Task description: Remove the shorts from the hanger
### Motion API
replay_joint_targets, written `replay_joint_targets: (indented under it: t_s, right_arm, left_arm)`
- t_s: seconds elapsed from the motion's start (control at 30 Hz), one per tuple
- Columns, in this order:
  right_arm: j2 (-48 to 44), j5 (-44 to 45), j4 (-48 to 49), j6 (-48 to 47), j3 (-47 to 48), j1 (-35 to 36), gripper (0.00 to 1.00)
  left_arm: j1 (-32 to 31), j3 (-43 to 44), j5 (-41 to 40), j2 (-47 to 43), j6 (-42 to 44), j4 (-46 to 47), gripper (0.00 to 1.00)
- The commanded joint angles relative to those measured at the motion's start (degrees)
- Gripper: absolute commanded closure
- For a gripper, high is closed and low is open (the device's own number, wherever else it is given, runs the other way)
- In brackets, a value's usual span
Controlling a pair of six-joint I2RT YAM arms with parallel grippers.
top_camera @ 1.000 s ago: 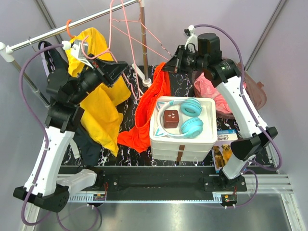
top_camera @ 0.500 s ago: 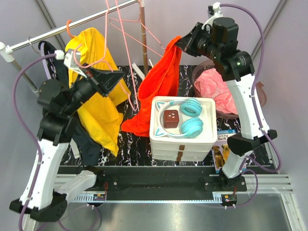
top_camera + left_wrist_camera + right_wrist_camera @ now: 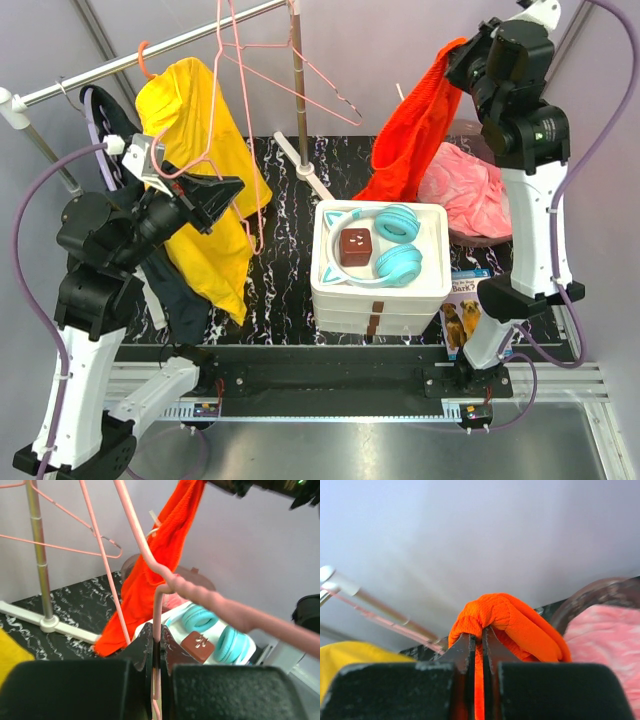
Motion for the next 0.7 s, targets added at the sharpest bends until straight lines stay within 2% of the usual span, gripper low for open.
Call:
replay_joint_targets:
  t_s: [0.0, 0.23, 0.4, 0.47, 0.57, 0.67]
  right_arm:
    - [-4.9, 13.7, 7.9, -11.4, 4.0, -0.6, 1.0]
    - [-4.5, 19.2, 22.3, -23.5, 6.2, -1.5, 1.0]
    - [-2.2, 23.0, 37.3, -37.2, 8.0, -1.6, 1.0]
    - [-1.6, 23.0, 40.5, -41.8, 9.2, -1.7, 1.0]
    - [0.2, 21.4, 45.9, -45.5, 9.5, -2.6, 1.0]
    - [2.7, 20.7, 48.4, -45.2, 10.9, -5.2, 1.0]
  left_arm:
    - [-1.2, 1.7, -3.4, -2.0, 7.1, -2.4, 1.0]
    - [-6.4, 3.0, -8.8, -2.9, 14.5, -7.9, 1.0]
    - [-8.9, 3.4, -12.0, -3.1, 17.0, -9.4, 1.0]
    - [-8.9, 3.2, -12.1, -3.4, 17.2, -9.7, 1.0]
    - [-9.0, 3.1, -13.4, -3.6, 18.0, -10.2, 1.0]
    - [-8.9, 3.5, -14.1, -3.1, 18.5, -10.7, 1.0]
